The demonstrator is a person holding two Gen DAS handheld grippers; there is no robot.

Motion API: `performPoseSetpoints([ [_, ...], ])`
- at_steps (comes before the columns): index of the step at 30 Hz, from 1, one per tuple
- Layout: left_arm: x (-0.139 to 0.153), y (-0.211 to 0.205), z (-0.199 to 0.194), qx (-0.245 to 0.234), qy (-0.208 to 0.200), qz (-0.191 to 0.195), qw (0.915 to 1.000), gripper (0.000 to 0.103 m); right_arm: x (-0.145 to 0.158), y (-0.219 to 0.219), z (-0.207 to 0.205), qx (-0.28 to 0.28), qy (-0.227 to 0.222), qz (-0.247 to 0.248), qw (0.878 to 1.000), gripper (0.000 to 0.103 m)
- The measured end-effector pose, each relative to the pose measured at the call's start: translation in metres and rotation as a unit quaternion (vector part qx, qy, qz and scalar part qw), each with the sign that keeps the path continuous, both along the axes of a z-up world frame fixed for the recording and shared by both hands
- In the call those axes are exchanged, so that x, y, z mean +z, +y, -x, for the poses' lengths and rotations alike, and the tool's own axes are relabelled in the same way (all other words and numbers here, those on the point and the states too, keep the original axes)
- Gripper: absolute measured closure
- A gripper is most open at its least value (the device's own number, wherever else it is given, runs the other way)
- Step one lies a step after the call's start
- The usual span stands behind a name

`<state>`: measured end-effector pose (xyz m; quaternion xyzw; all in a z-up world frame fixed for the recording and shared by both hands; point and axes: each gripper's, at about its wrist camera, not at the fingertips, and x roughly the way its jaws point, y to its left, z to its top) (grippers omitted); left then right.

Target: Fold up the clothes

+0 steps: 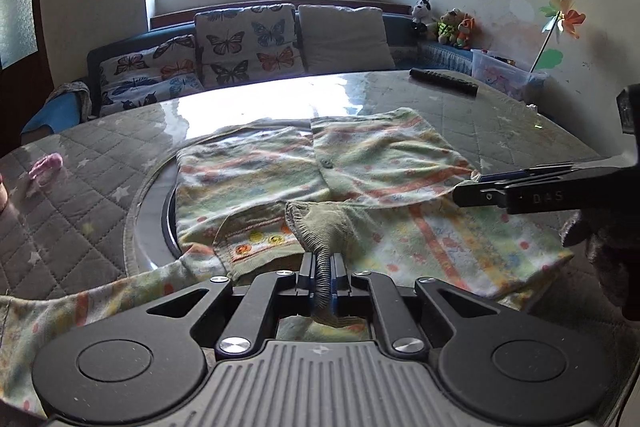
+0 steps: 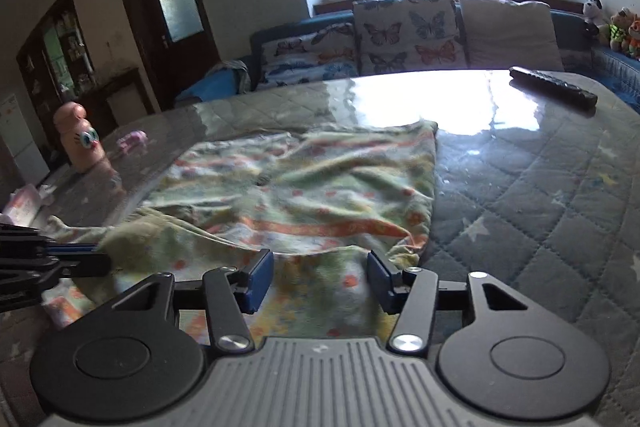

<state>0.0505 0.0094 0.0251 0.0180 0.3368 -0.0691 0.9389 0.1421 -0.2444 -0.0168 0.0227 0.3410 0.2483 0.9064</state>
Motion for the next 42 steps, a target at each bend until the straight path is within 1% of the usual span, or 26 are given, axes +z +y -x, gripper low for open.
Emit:
performPoseSetpoints([
  [1,-0.002,0.002,0.000,0.003,0.004,0.001,1.0000,0.094,-0.002,-0.002,-0.001,-0.002,0.002,-0.002,1.000,0.057],
  [2,-0.004,0.004,0.000,0.006,0.008,0.000,1.0000,0.092,-0.003,-0.005,-0.001,-0.004,0.004,-0.008,1.000,0.058],
  [4,-0.008,0.007,0.000,0.011,0.014,-0.003,0.9998,0.091,0.001,-0.009,0.003,-0.007,0.001,-0.013,1.000,0.058],
  [6,-0.009,0.009,0.001,0.020,0.016,-0.007,0.9996,0.091,0.007,-0.012,0.010,-0.013,-0.013,-0.006,1.000,0.057],
  [10,-0.004,0.011,0.005,0.029,0.005,-0.007,0.9995,0.091,0.011,-0.012,0.025,0.007,-0.016,0.002,1.000,0.057],
  [14,0.004,0.006,0.007,0.020,-0.012,-0.007,0.9997,0.091,0.002,-0.009,0.037,0.020,-0.006,0.021,1.000,0.056],
  [15,0.005,0.005,0.008,0.017,-0.014,-0.006,0.9997,0.091,0.001,-0.009,0.040,0.022,-0.005,0.025,0.999,0.054],
  [17,0.006,0.003,0.008,0.011,-0.015,-0.005,0.9998,0.091,0.001,-0.011,0.050,0.025,-0.009,0.039,0.999,0.053],
  [19,0.005,0.001,0.008,0.003,-0.015,-0.004,0.9999,0.091,0.004,-0.014,0.059,0.029,-0.012,0.040,0.999,0.053],
  [22,-0.003,-0.003,0.005,-0.008,-0.005,-0.005,0.9999,0.091,0.003,-0.014,0.070,0.036,-0.015,0.055,0.998,0.053],
  [25,-0.016,-0.006,0.002,-0.008,0.012,-0.013,0.9998,0.088,0.001,-0.013,0.079,0.044,-0.023,0.080,0.996,0.053],
  [26,-0.019,-0.005,0.002,-0.006,0.016,-0.015,0.9997,0.086,0.003,-0.012,0.080,0.045,-0.024,0.081,0.995,0.053],
  [28,-0.020,-0.003,0.005,-0.004,0.017,-0.013,0.9998,0.085,0.010,-0.011,0.080,0.049,-0.030,0.075,0.996,0.051],
  [29,-0.019,-0.002,0.006,-0.002,0.014,-0.012,0.9998,0.079,0.013,-0.009,0.079,0.052,-0.034,0.072,0.995,0.049],
  [30,-0.017,-0.001,0.008,0.003,0.010,-0.013,0.9999,0.067,0.016,-0.006,0.077,0.055,-0.039,0.070,0.995,0.047],
  [32,-0.014,0.003,0.011,0.014,0.003,-0.015,0.9998,0.057,0.020,0.003,0.072,0.062,-0.046,0.067,0.995,0.046],
  [34,-0.011,0.008,0.014,0.024,-0.002,-0.014,0.9996,0.053,0.021,0.015,0.064,0.067,-0.048,0.066,0.994,0.041],
  [35,-0.010,0.012,0.016,0.031,-0.004,-0.012,0.9994,0.045,0.022,0.022,0.061,0.070,-0.048,0.065,0.994,0.040],
  [36,-0.008,0.016,0.018,0.037,-0.008,-0.012,0.9992,0.039,0.022,0.028,0.057,0.074,-0.048,0.064,0.994,0.039],
  [37,-0.007,0.020,0.020,0.043,-0.010,-0.013,0.9989,0.037,0.021,0.035,0.054,0.077,-0.047,0.064,0.994,0.039],
  [38,-0.007,0.024,0.023,0.050,-0.012,-0.013,0.9986,0.030,0.019,0.041,0.051,0.080,-0.046,0.065,0.994,0.038],
  [39,-0.007,0.029,0.025,0.059,-0.014,-0.014,0.9980,0.019,0.017,0.048,0.048,0.083,-0.045,0.066,0.993,0.034],
  [40,-0.007,0.034,0.027,0.069,-0.016,-0.014,0.9974,0.016,0.016,0.054,0.045,0.086,-0.044,0.067,0.993,0.031],
  [42,-0.007,0.045,0.032,0.087,-0.018,-0.015,0.9959,0.011,0.012,0.066,0.040,0.092,-0.042,0.068,0.993,0.031],
])
